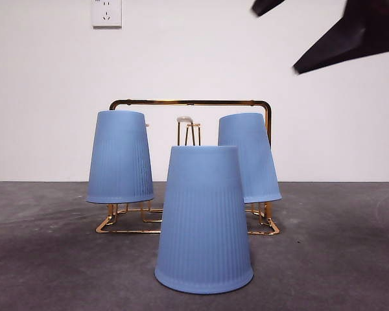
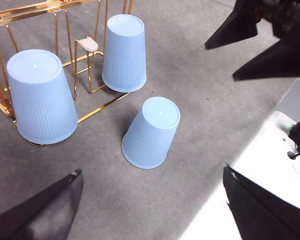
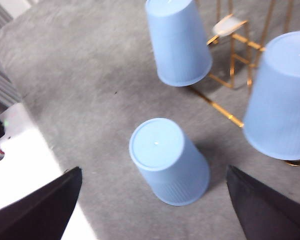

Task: Pick the top cup and place it on cupholder, pick up the mid cup and place it on cupholder, last pick the bottom cup and place it on cupholder.

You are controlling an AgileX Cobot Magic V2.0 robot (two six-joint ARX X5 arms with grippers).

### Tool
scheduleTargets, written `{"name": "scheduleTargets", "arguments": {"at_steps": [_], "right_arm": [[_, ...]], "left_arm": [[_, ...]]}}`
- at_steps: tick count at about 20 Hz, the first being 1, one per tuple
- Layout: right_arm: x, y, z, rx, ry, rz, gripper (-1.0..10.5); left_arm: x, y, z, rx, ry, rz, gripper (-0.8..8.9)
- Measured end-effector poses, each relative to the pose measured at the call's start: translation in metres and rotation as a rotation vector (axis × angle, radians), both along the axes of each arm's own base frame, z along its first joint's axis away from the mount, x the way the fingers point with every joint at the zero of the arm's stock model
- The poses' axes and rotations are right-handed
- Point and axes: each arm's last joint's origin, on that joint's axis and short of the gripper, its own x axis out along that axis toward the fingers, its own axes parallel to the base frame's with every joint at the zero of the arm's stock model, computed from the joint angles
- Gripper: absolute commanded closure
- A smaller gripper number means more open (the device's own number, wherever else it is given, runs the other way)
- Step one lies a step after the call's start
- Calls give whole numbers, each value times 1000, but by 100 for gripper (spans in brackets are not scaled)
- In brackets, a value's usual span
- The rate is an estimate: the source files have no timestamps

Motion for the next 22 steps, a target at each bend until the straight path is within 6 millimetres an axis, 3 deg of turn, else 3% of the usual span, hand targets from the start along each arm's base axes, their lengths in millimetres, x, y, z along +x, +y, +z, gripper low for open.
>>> {"name": "scheduleTargets", "arguments": {"at_steps": [9,13,22], "right_arm": [[29,52,-14,-100,54,43,453],[41,72,-34,-197,80,53,451],[53,86,-62,-300,122,58,452]], "left_arm": [[0,0,0,0,0,0,378],[0,0,0,0,0,0,378],[0,0,0,0,0,0,378]]}}
